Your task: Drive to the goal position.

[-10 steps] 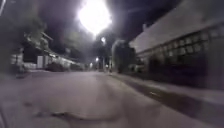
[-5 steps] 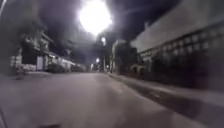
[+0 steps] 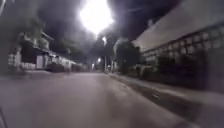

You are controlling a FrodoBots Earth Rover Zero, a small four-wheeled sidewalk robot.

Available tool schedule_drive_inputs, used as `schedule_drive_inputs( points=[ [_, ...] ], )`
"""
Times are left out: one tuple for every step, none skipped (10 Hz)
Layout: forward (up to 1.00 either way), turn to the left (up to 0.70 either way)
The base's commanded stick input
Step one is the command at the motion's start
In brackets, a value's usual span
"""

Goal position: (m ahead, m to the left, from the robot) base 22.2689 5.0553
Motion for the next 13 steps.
schedule_drive_inputs(
  points=[
    [0.7,0.0],
    [0.7,0.0],
    [0.7,0.0],
    [0.7,0.0],
    [0.7,0.0],
    [0.7,0.0],
    [0.7,0.0],
    [0.7,0.0],
    [0.7,0.0],
    [0.7,0.0],
    [0.7,0.0],
    [0.7,0.0],
    [0.7,0.0]
  ],
)
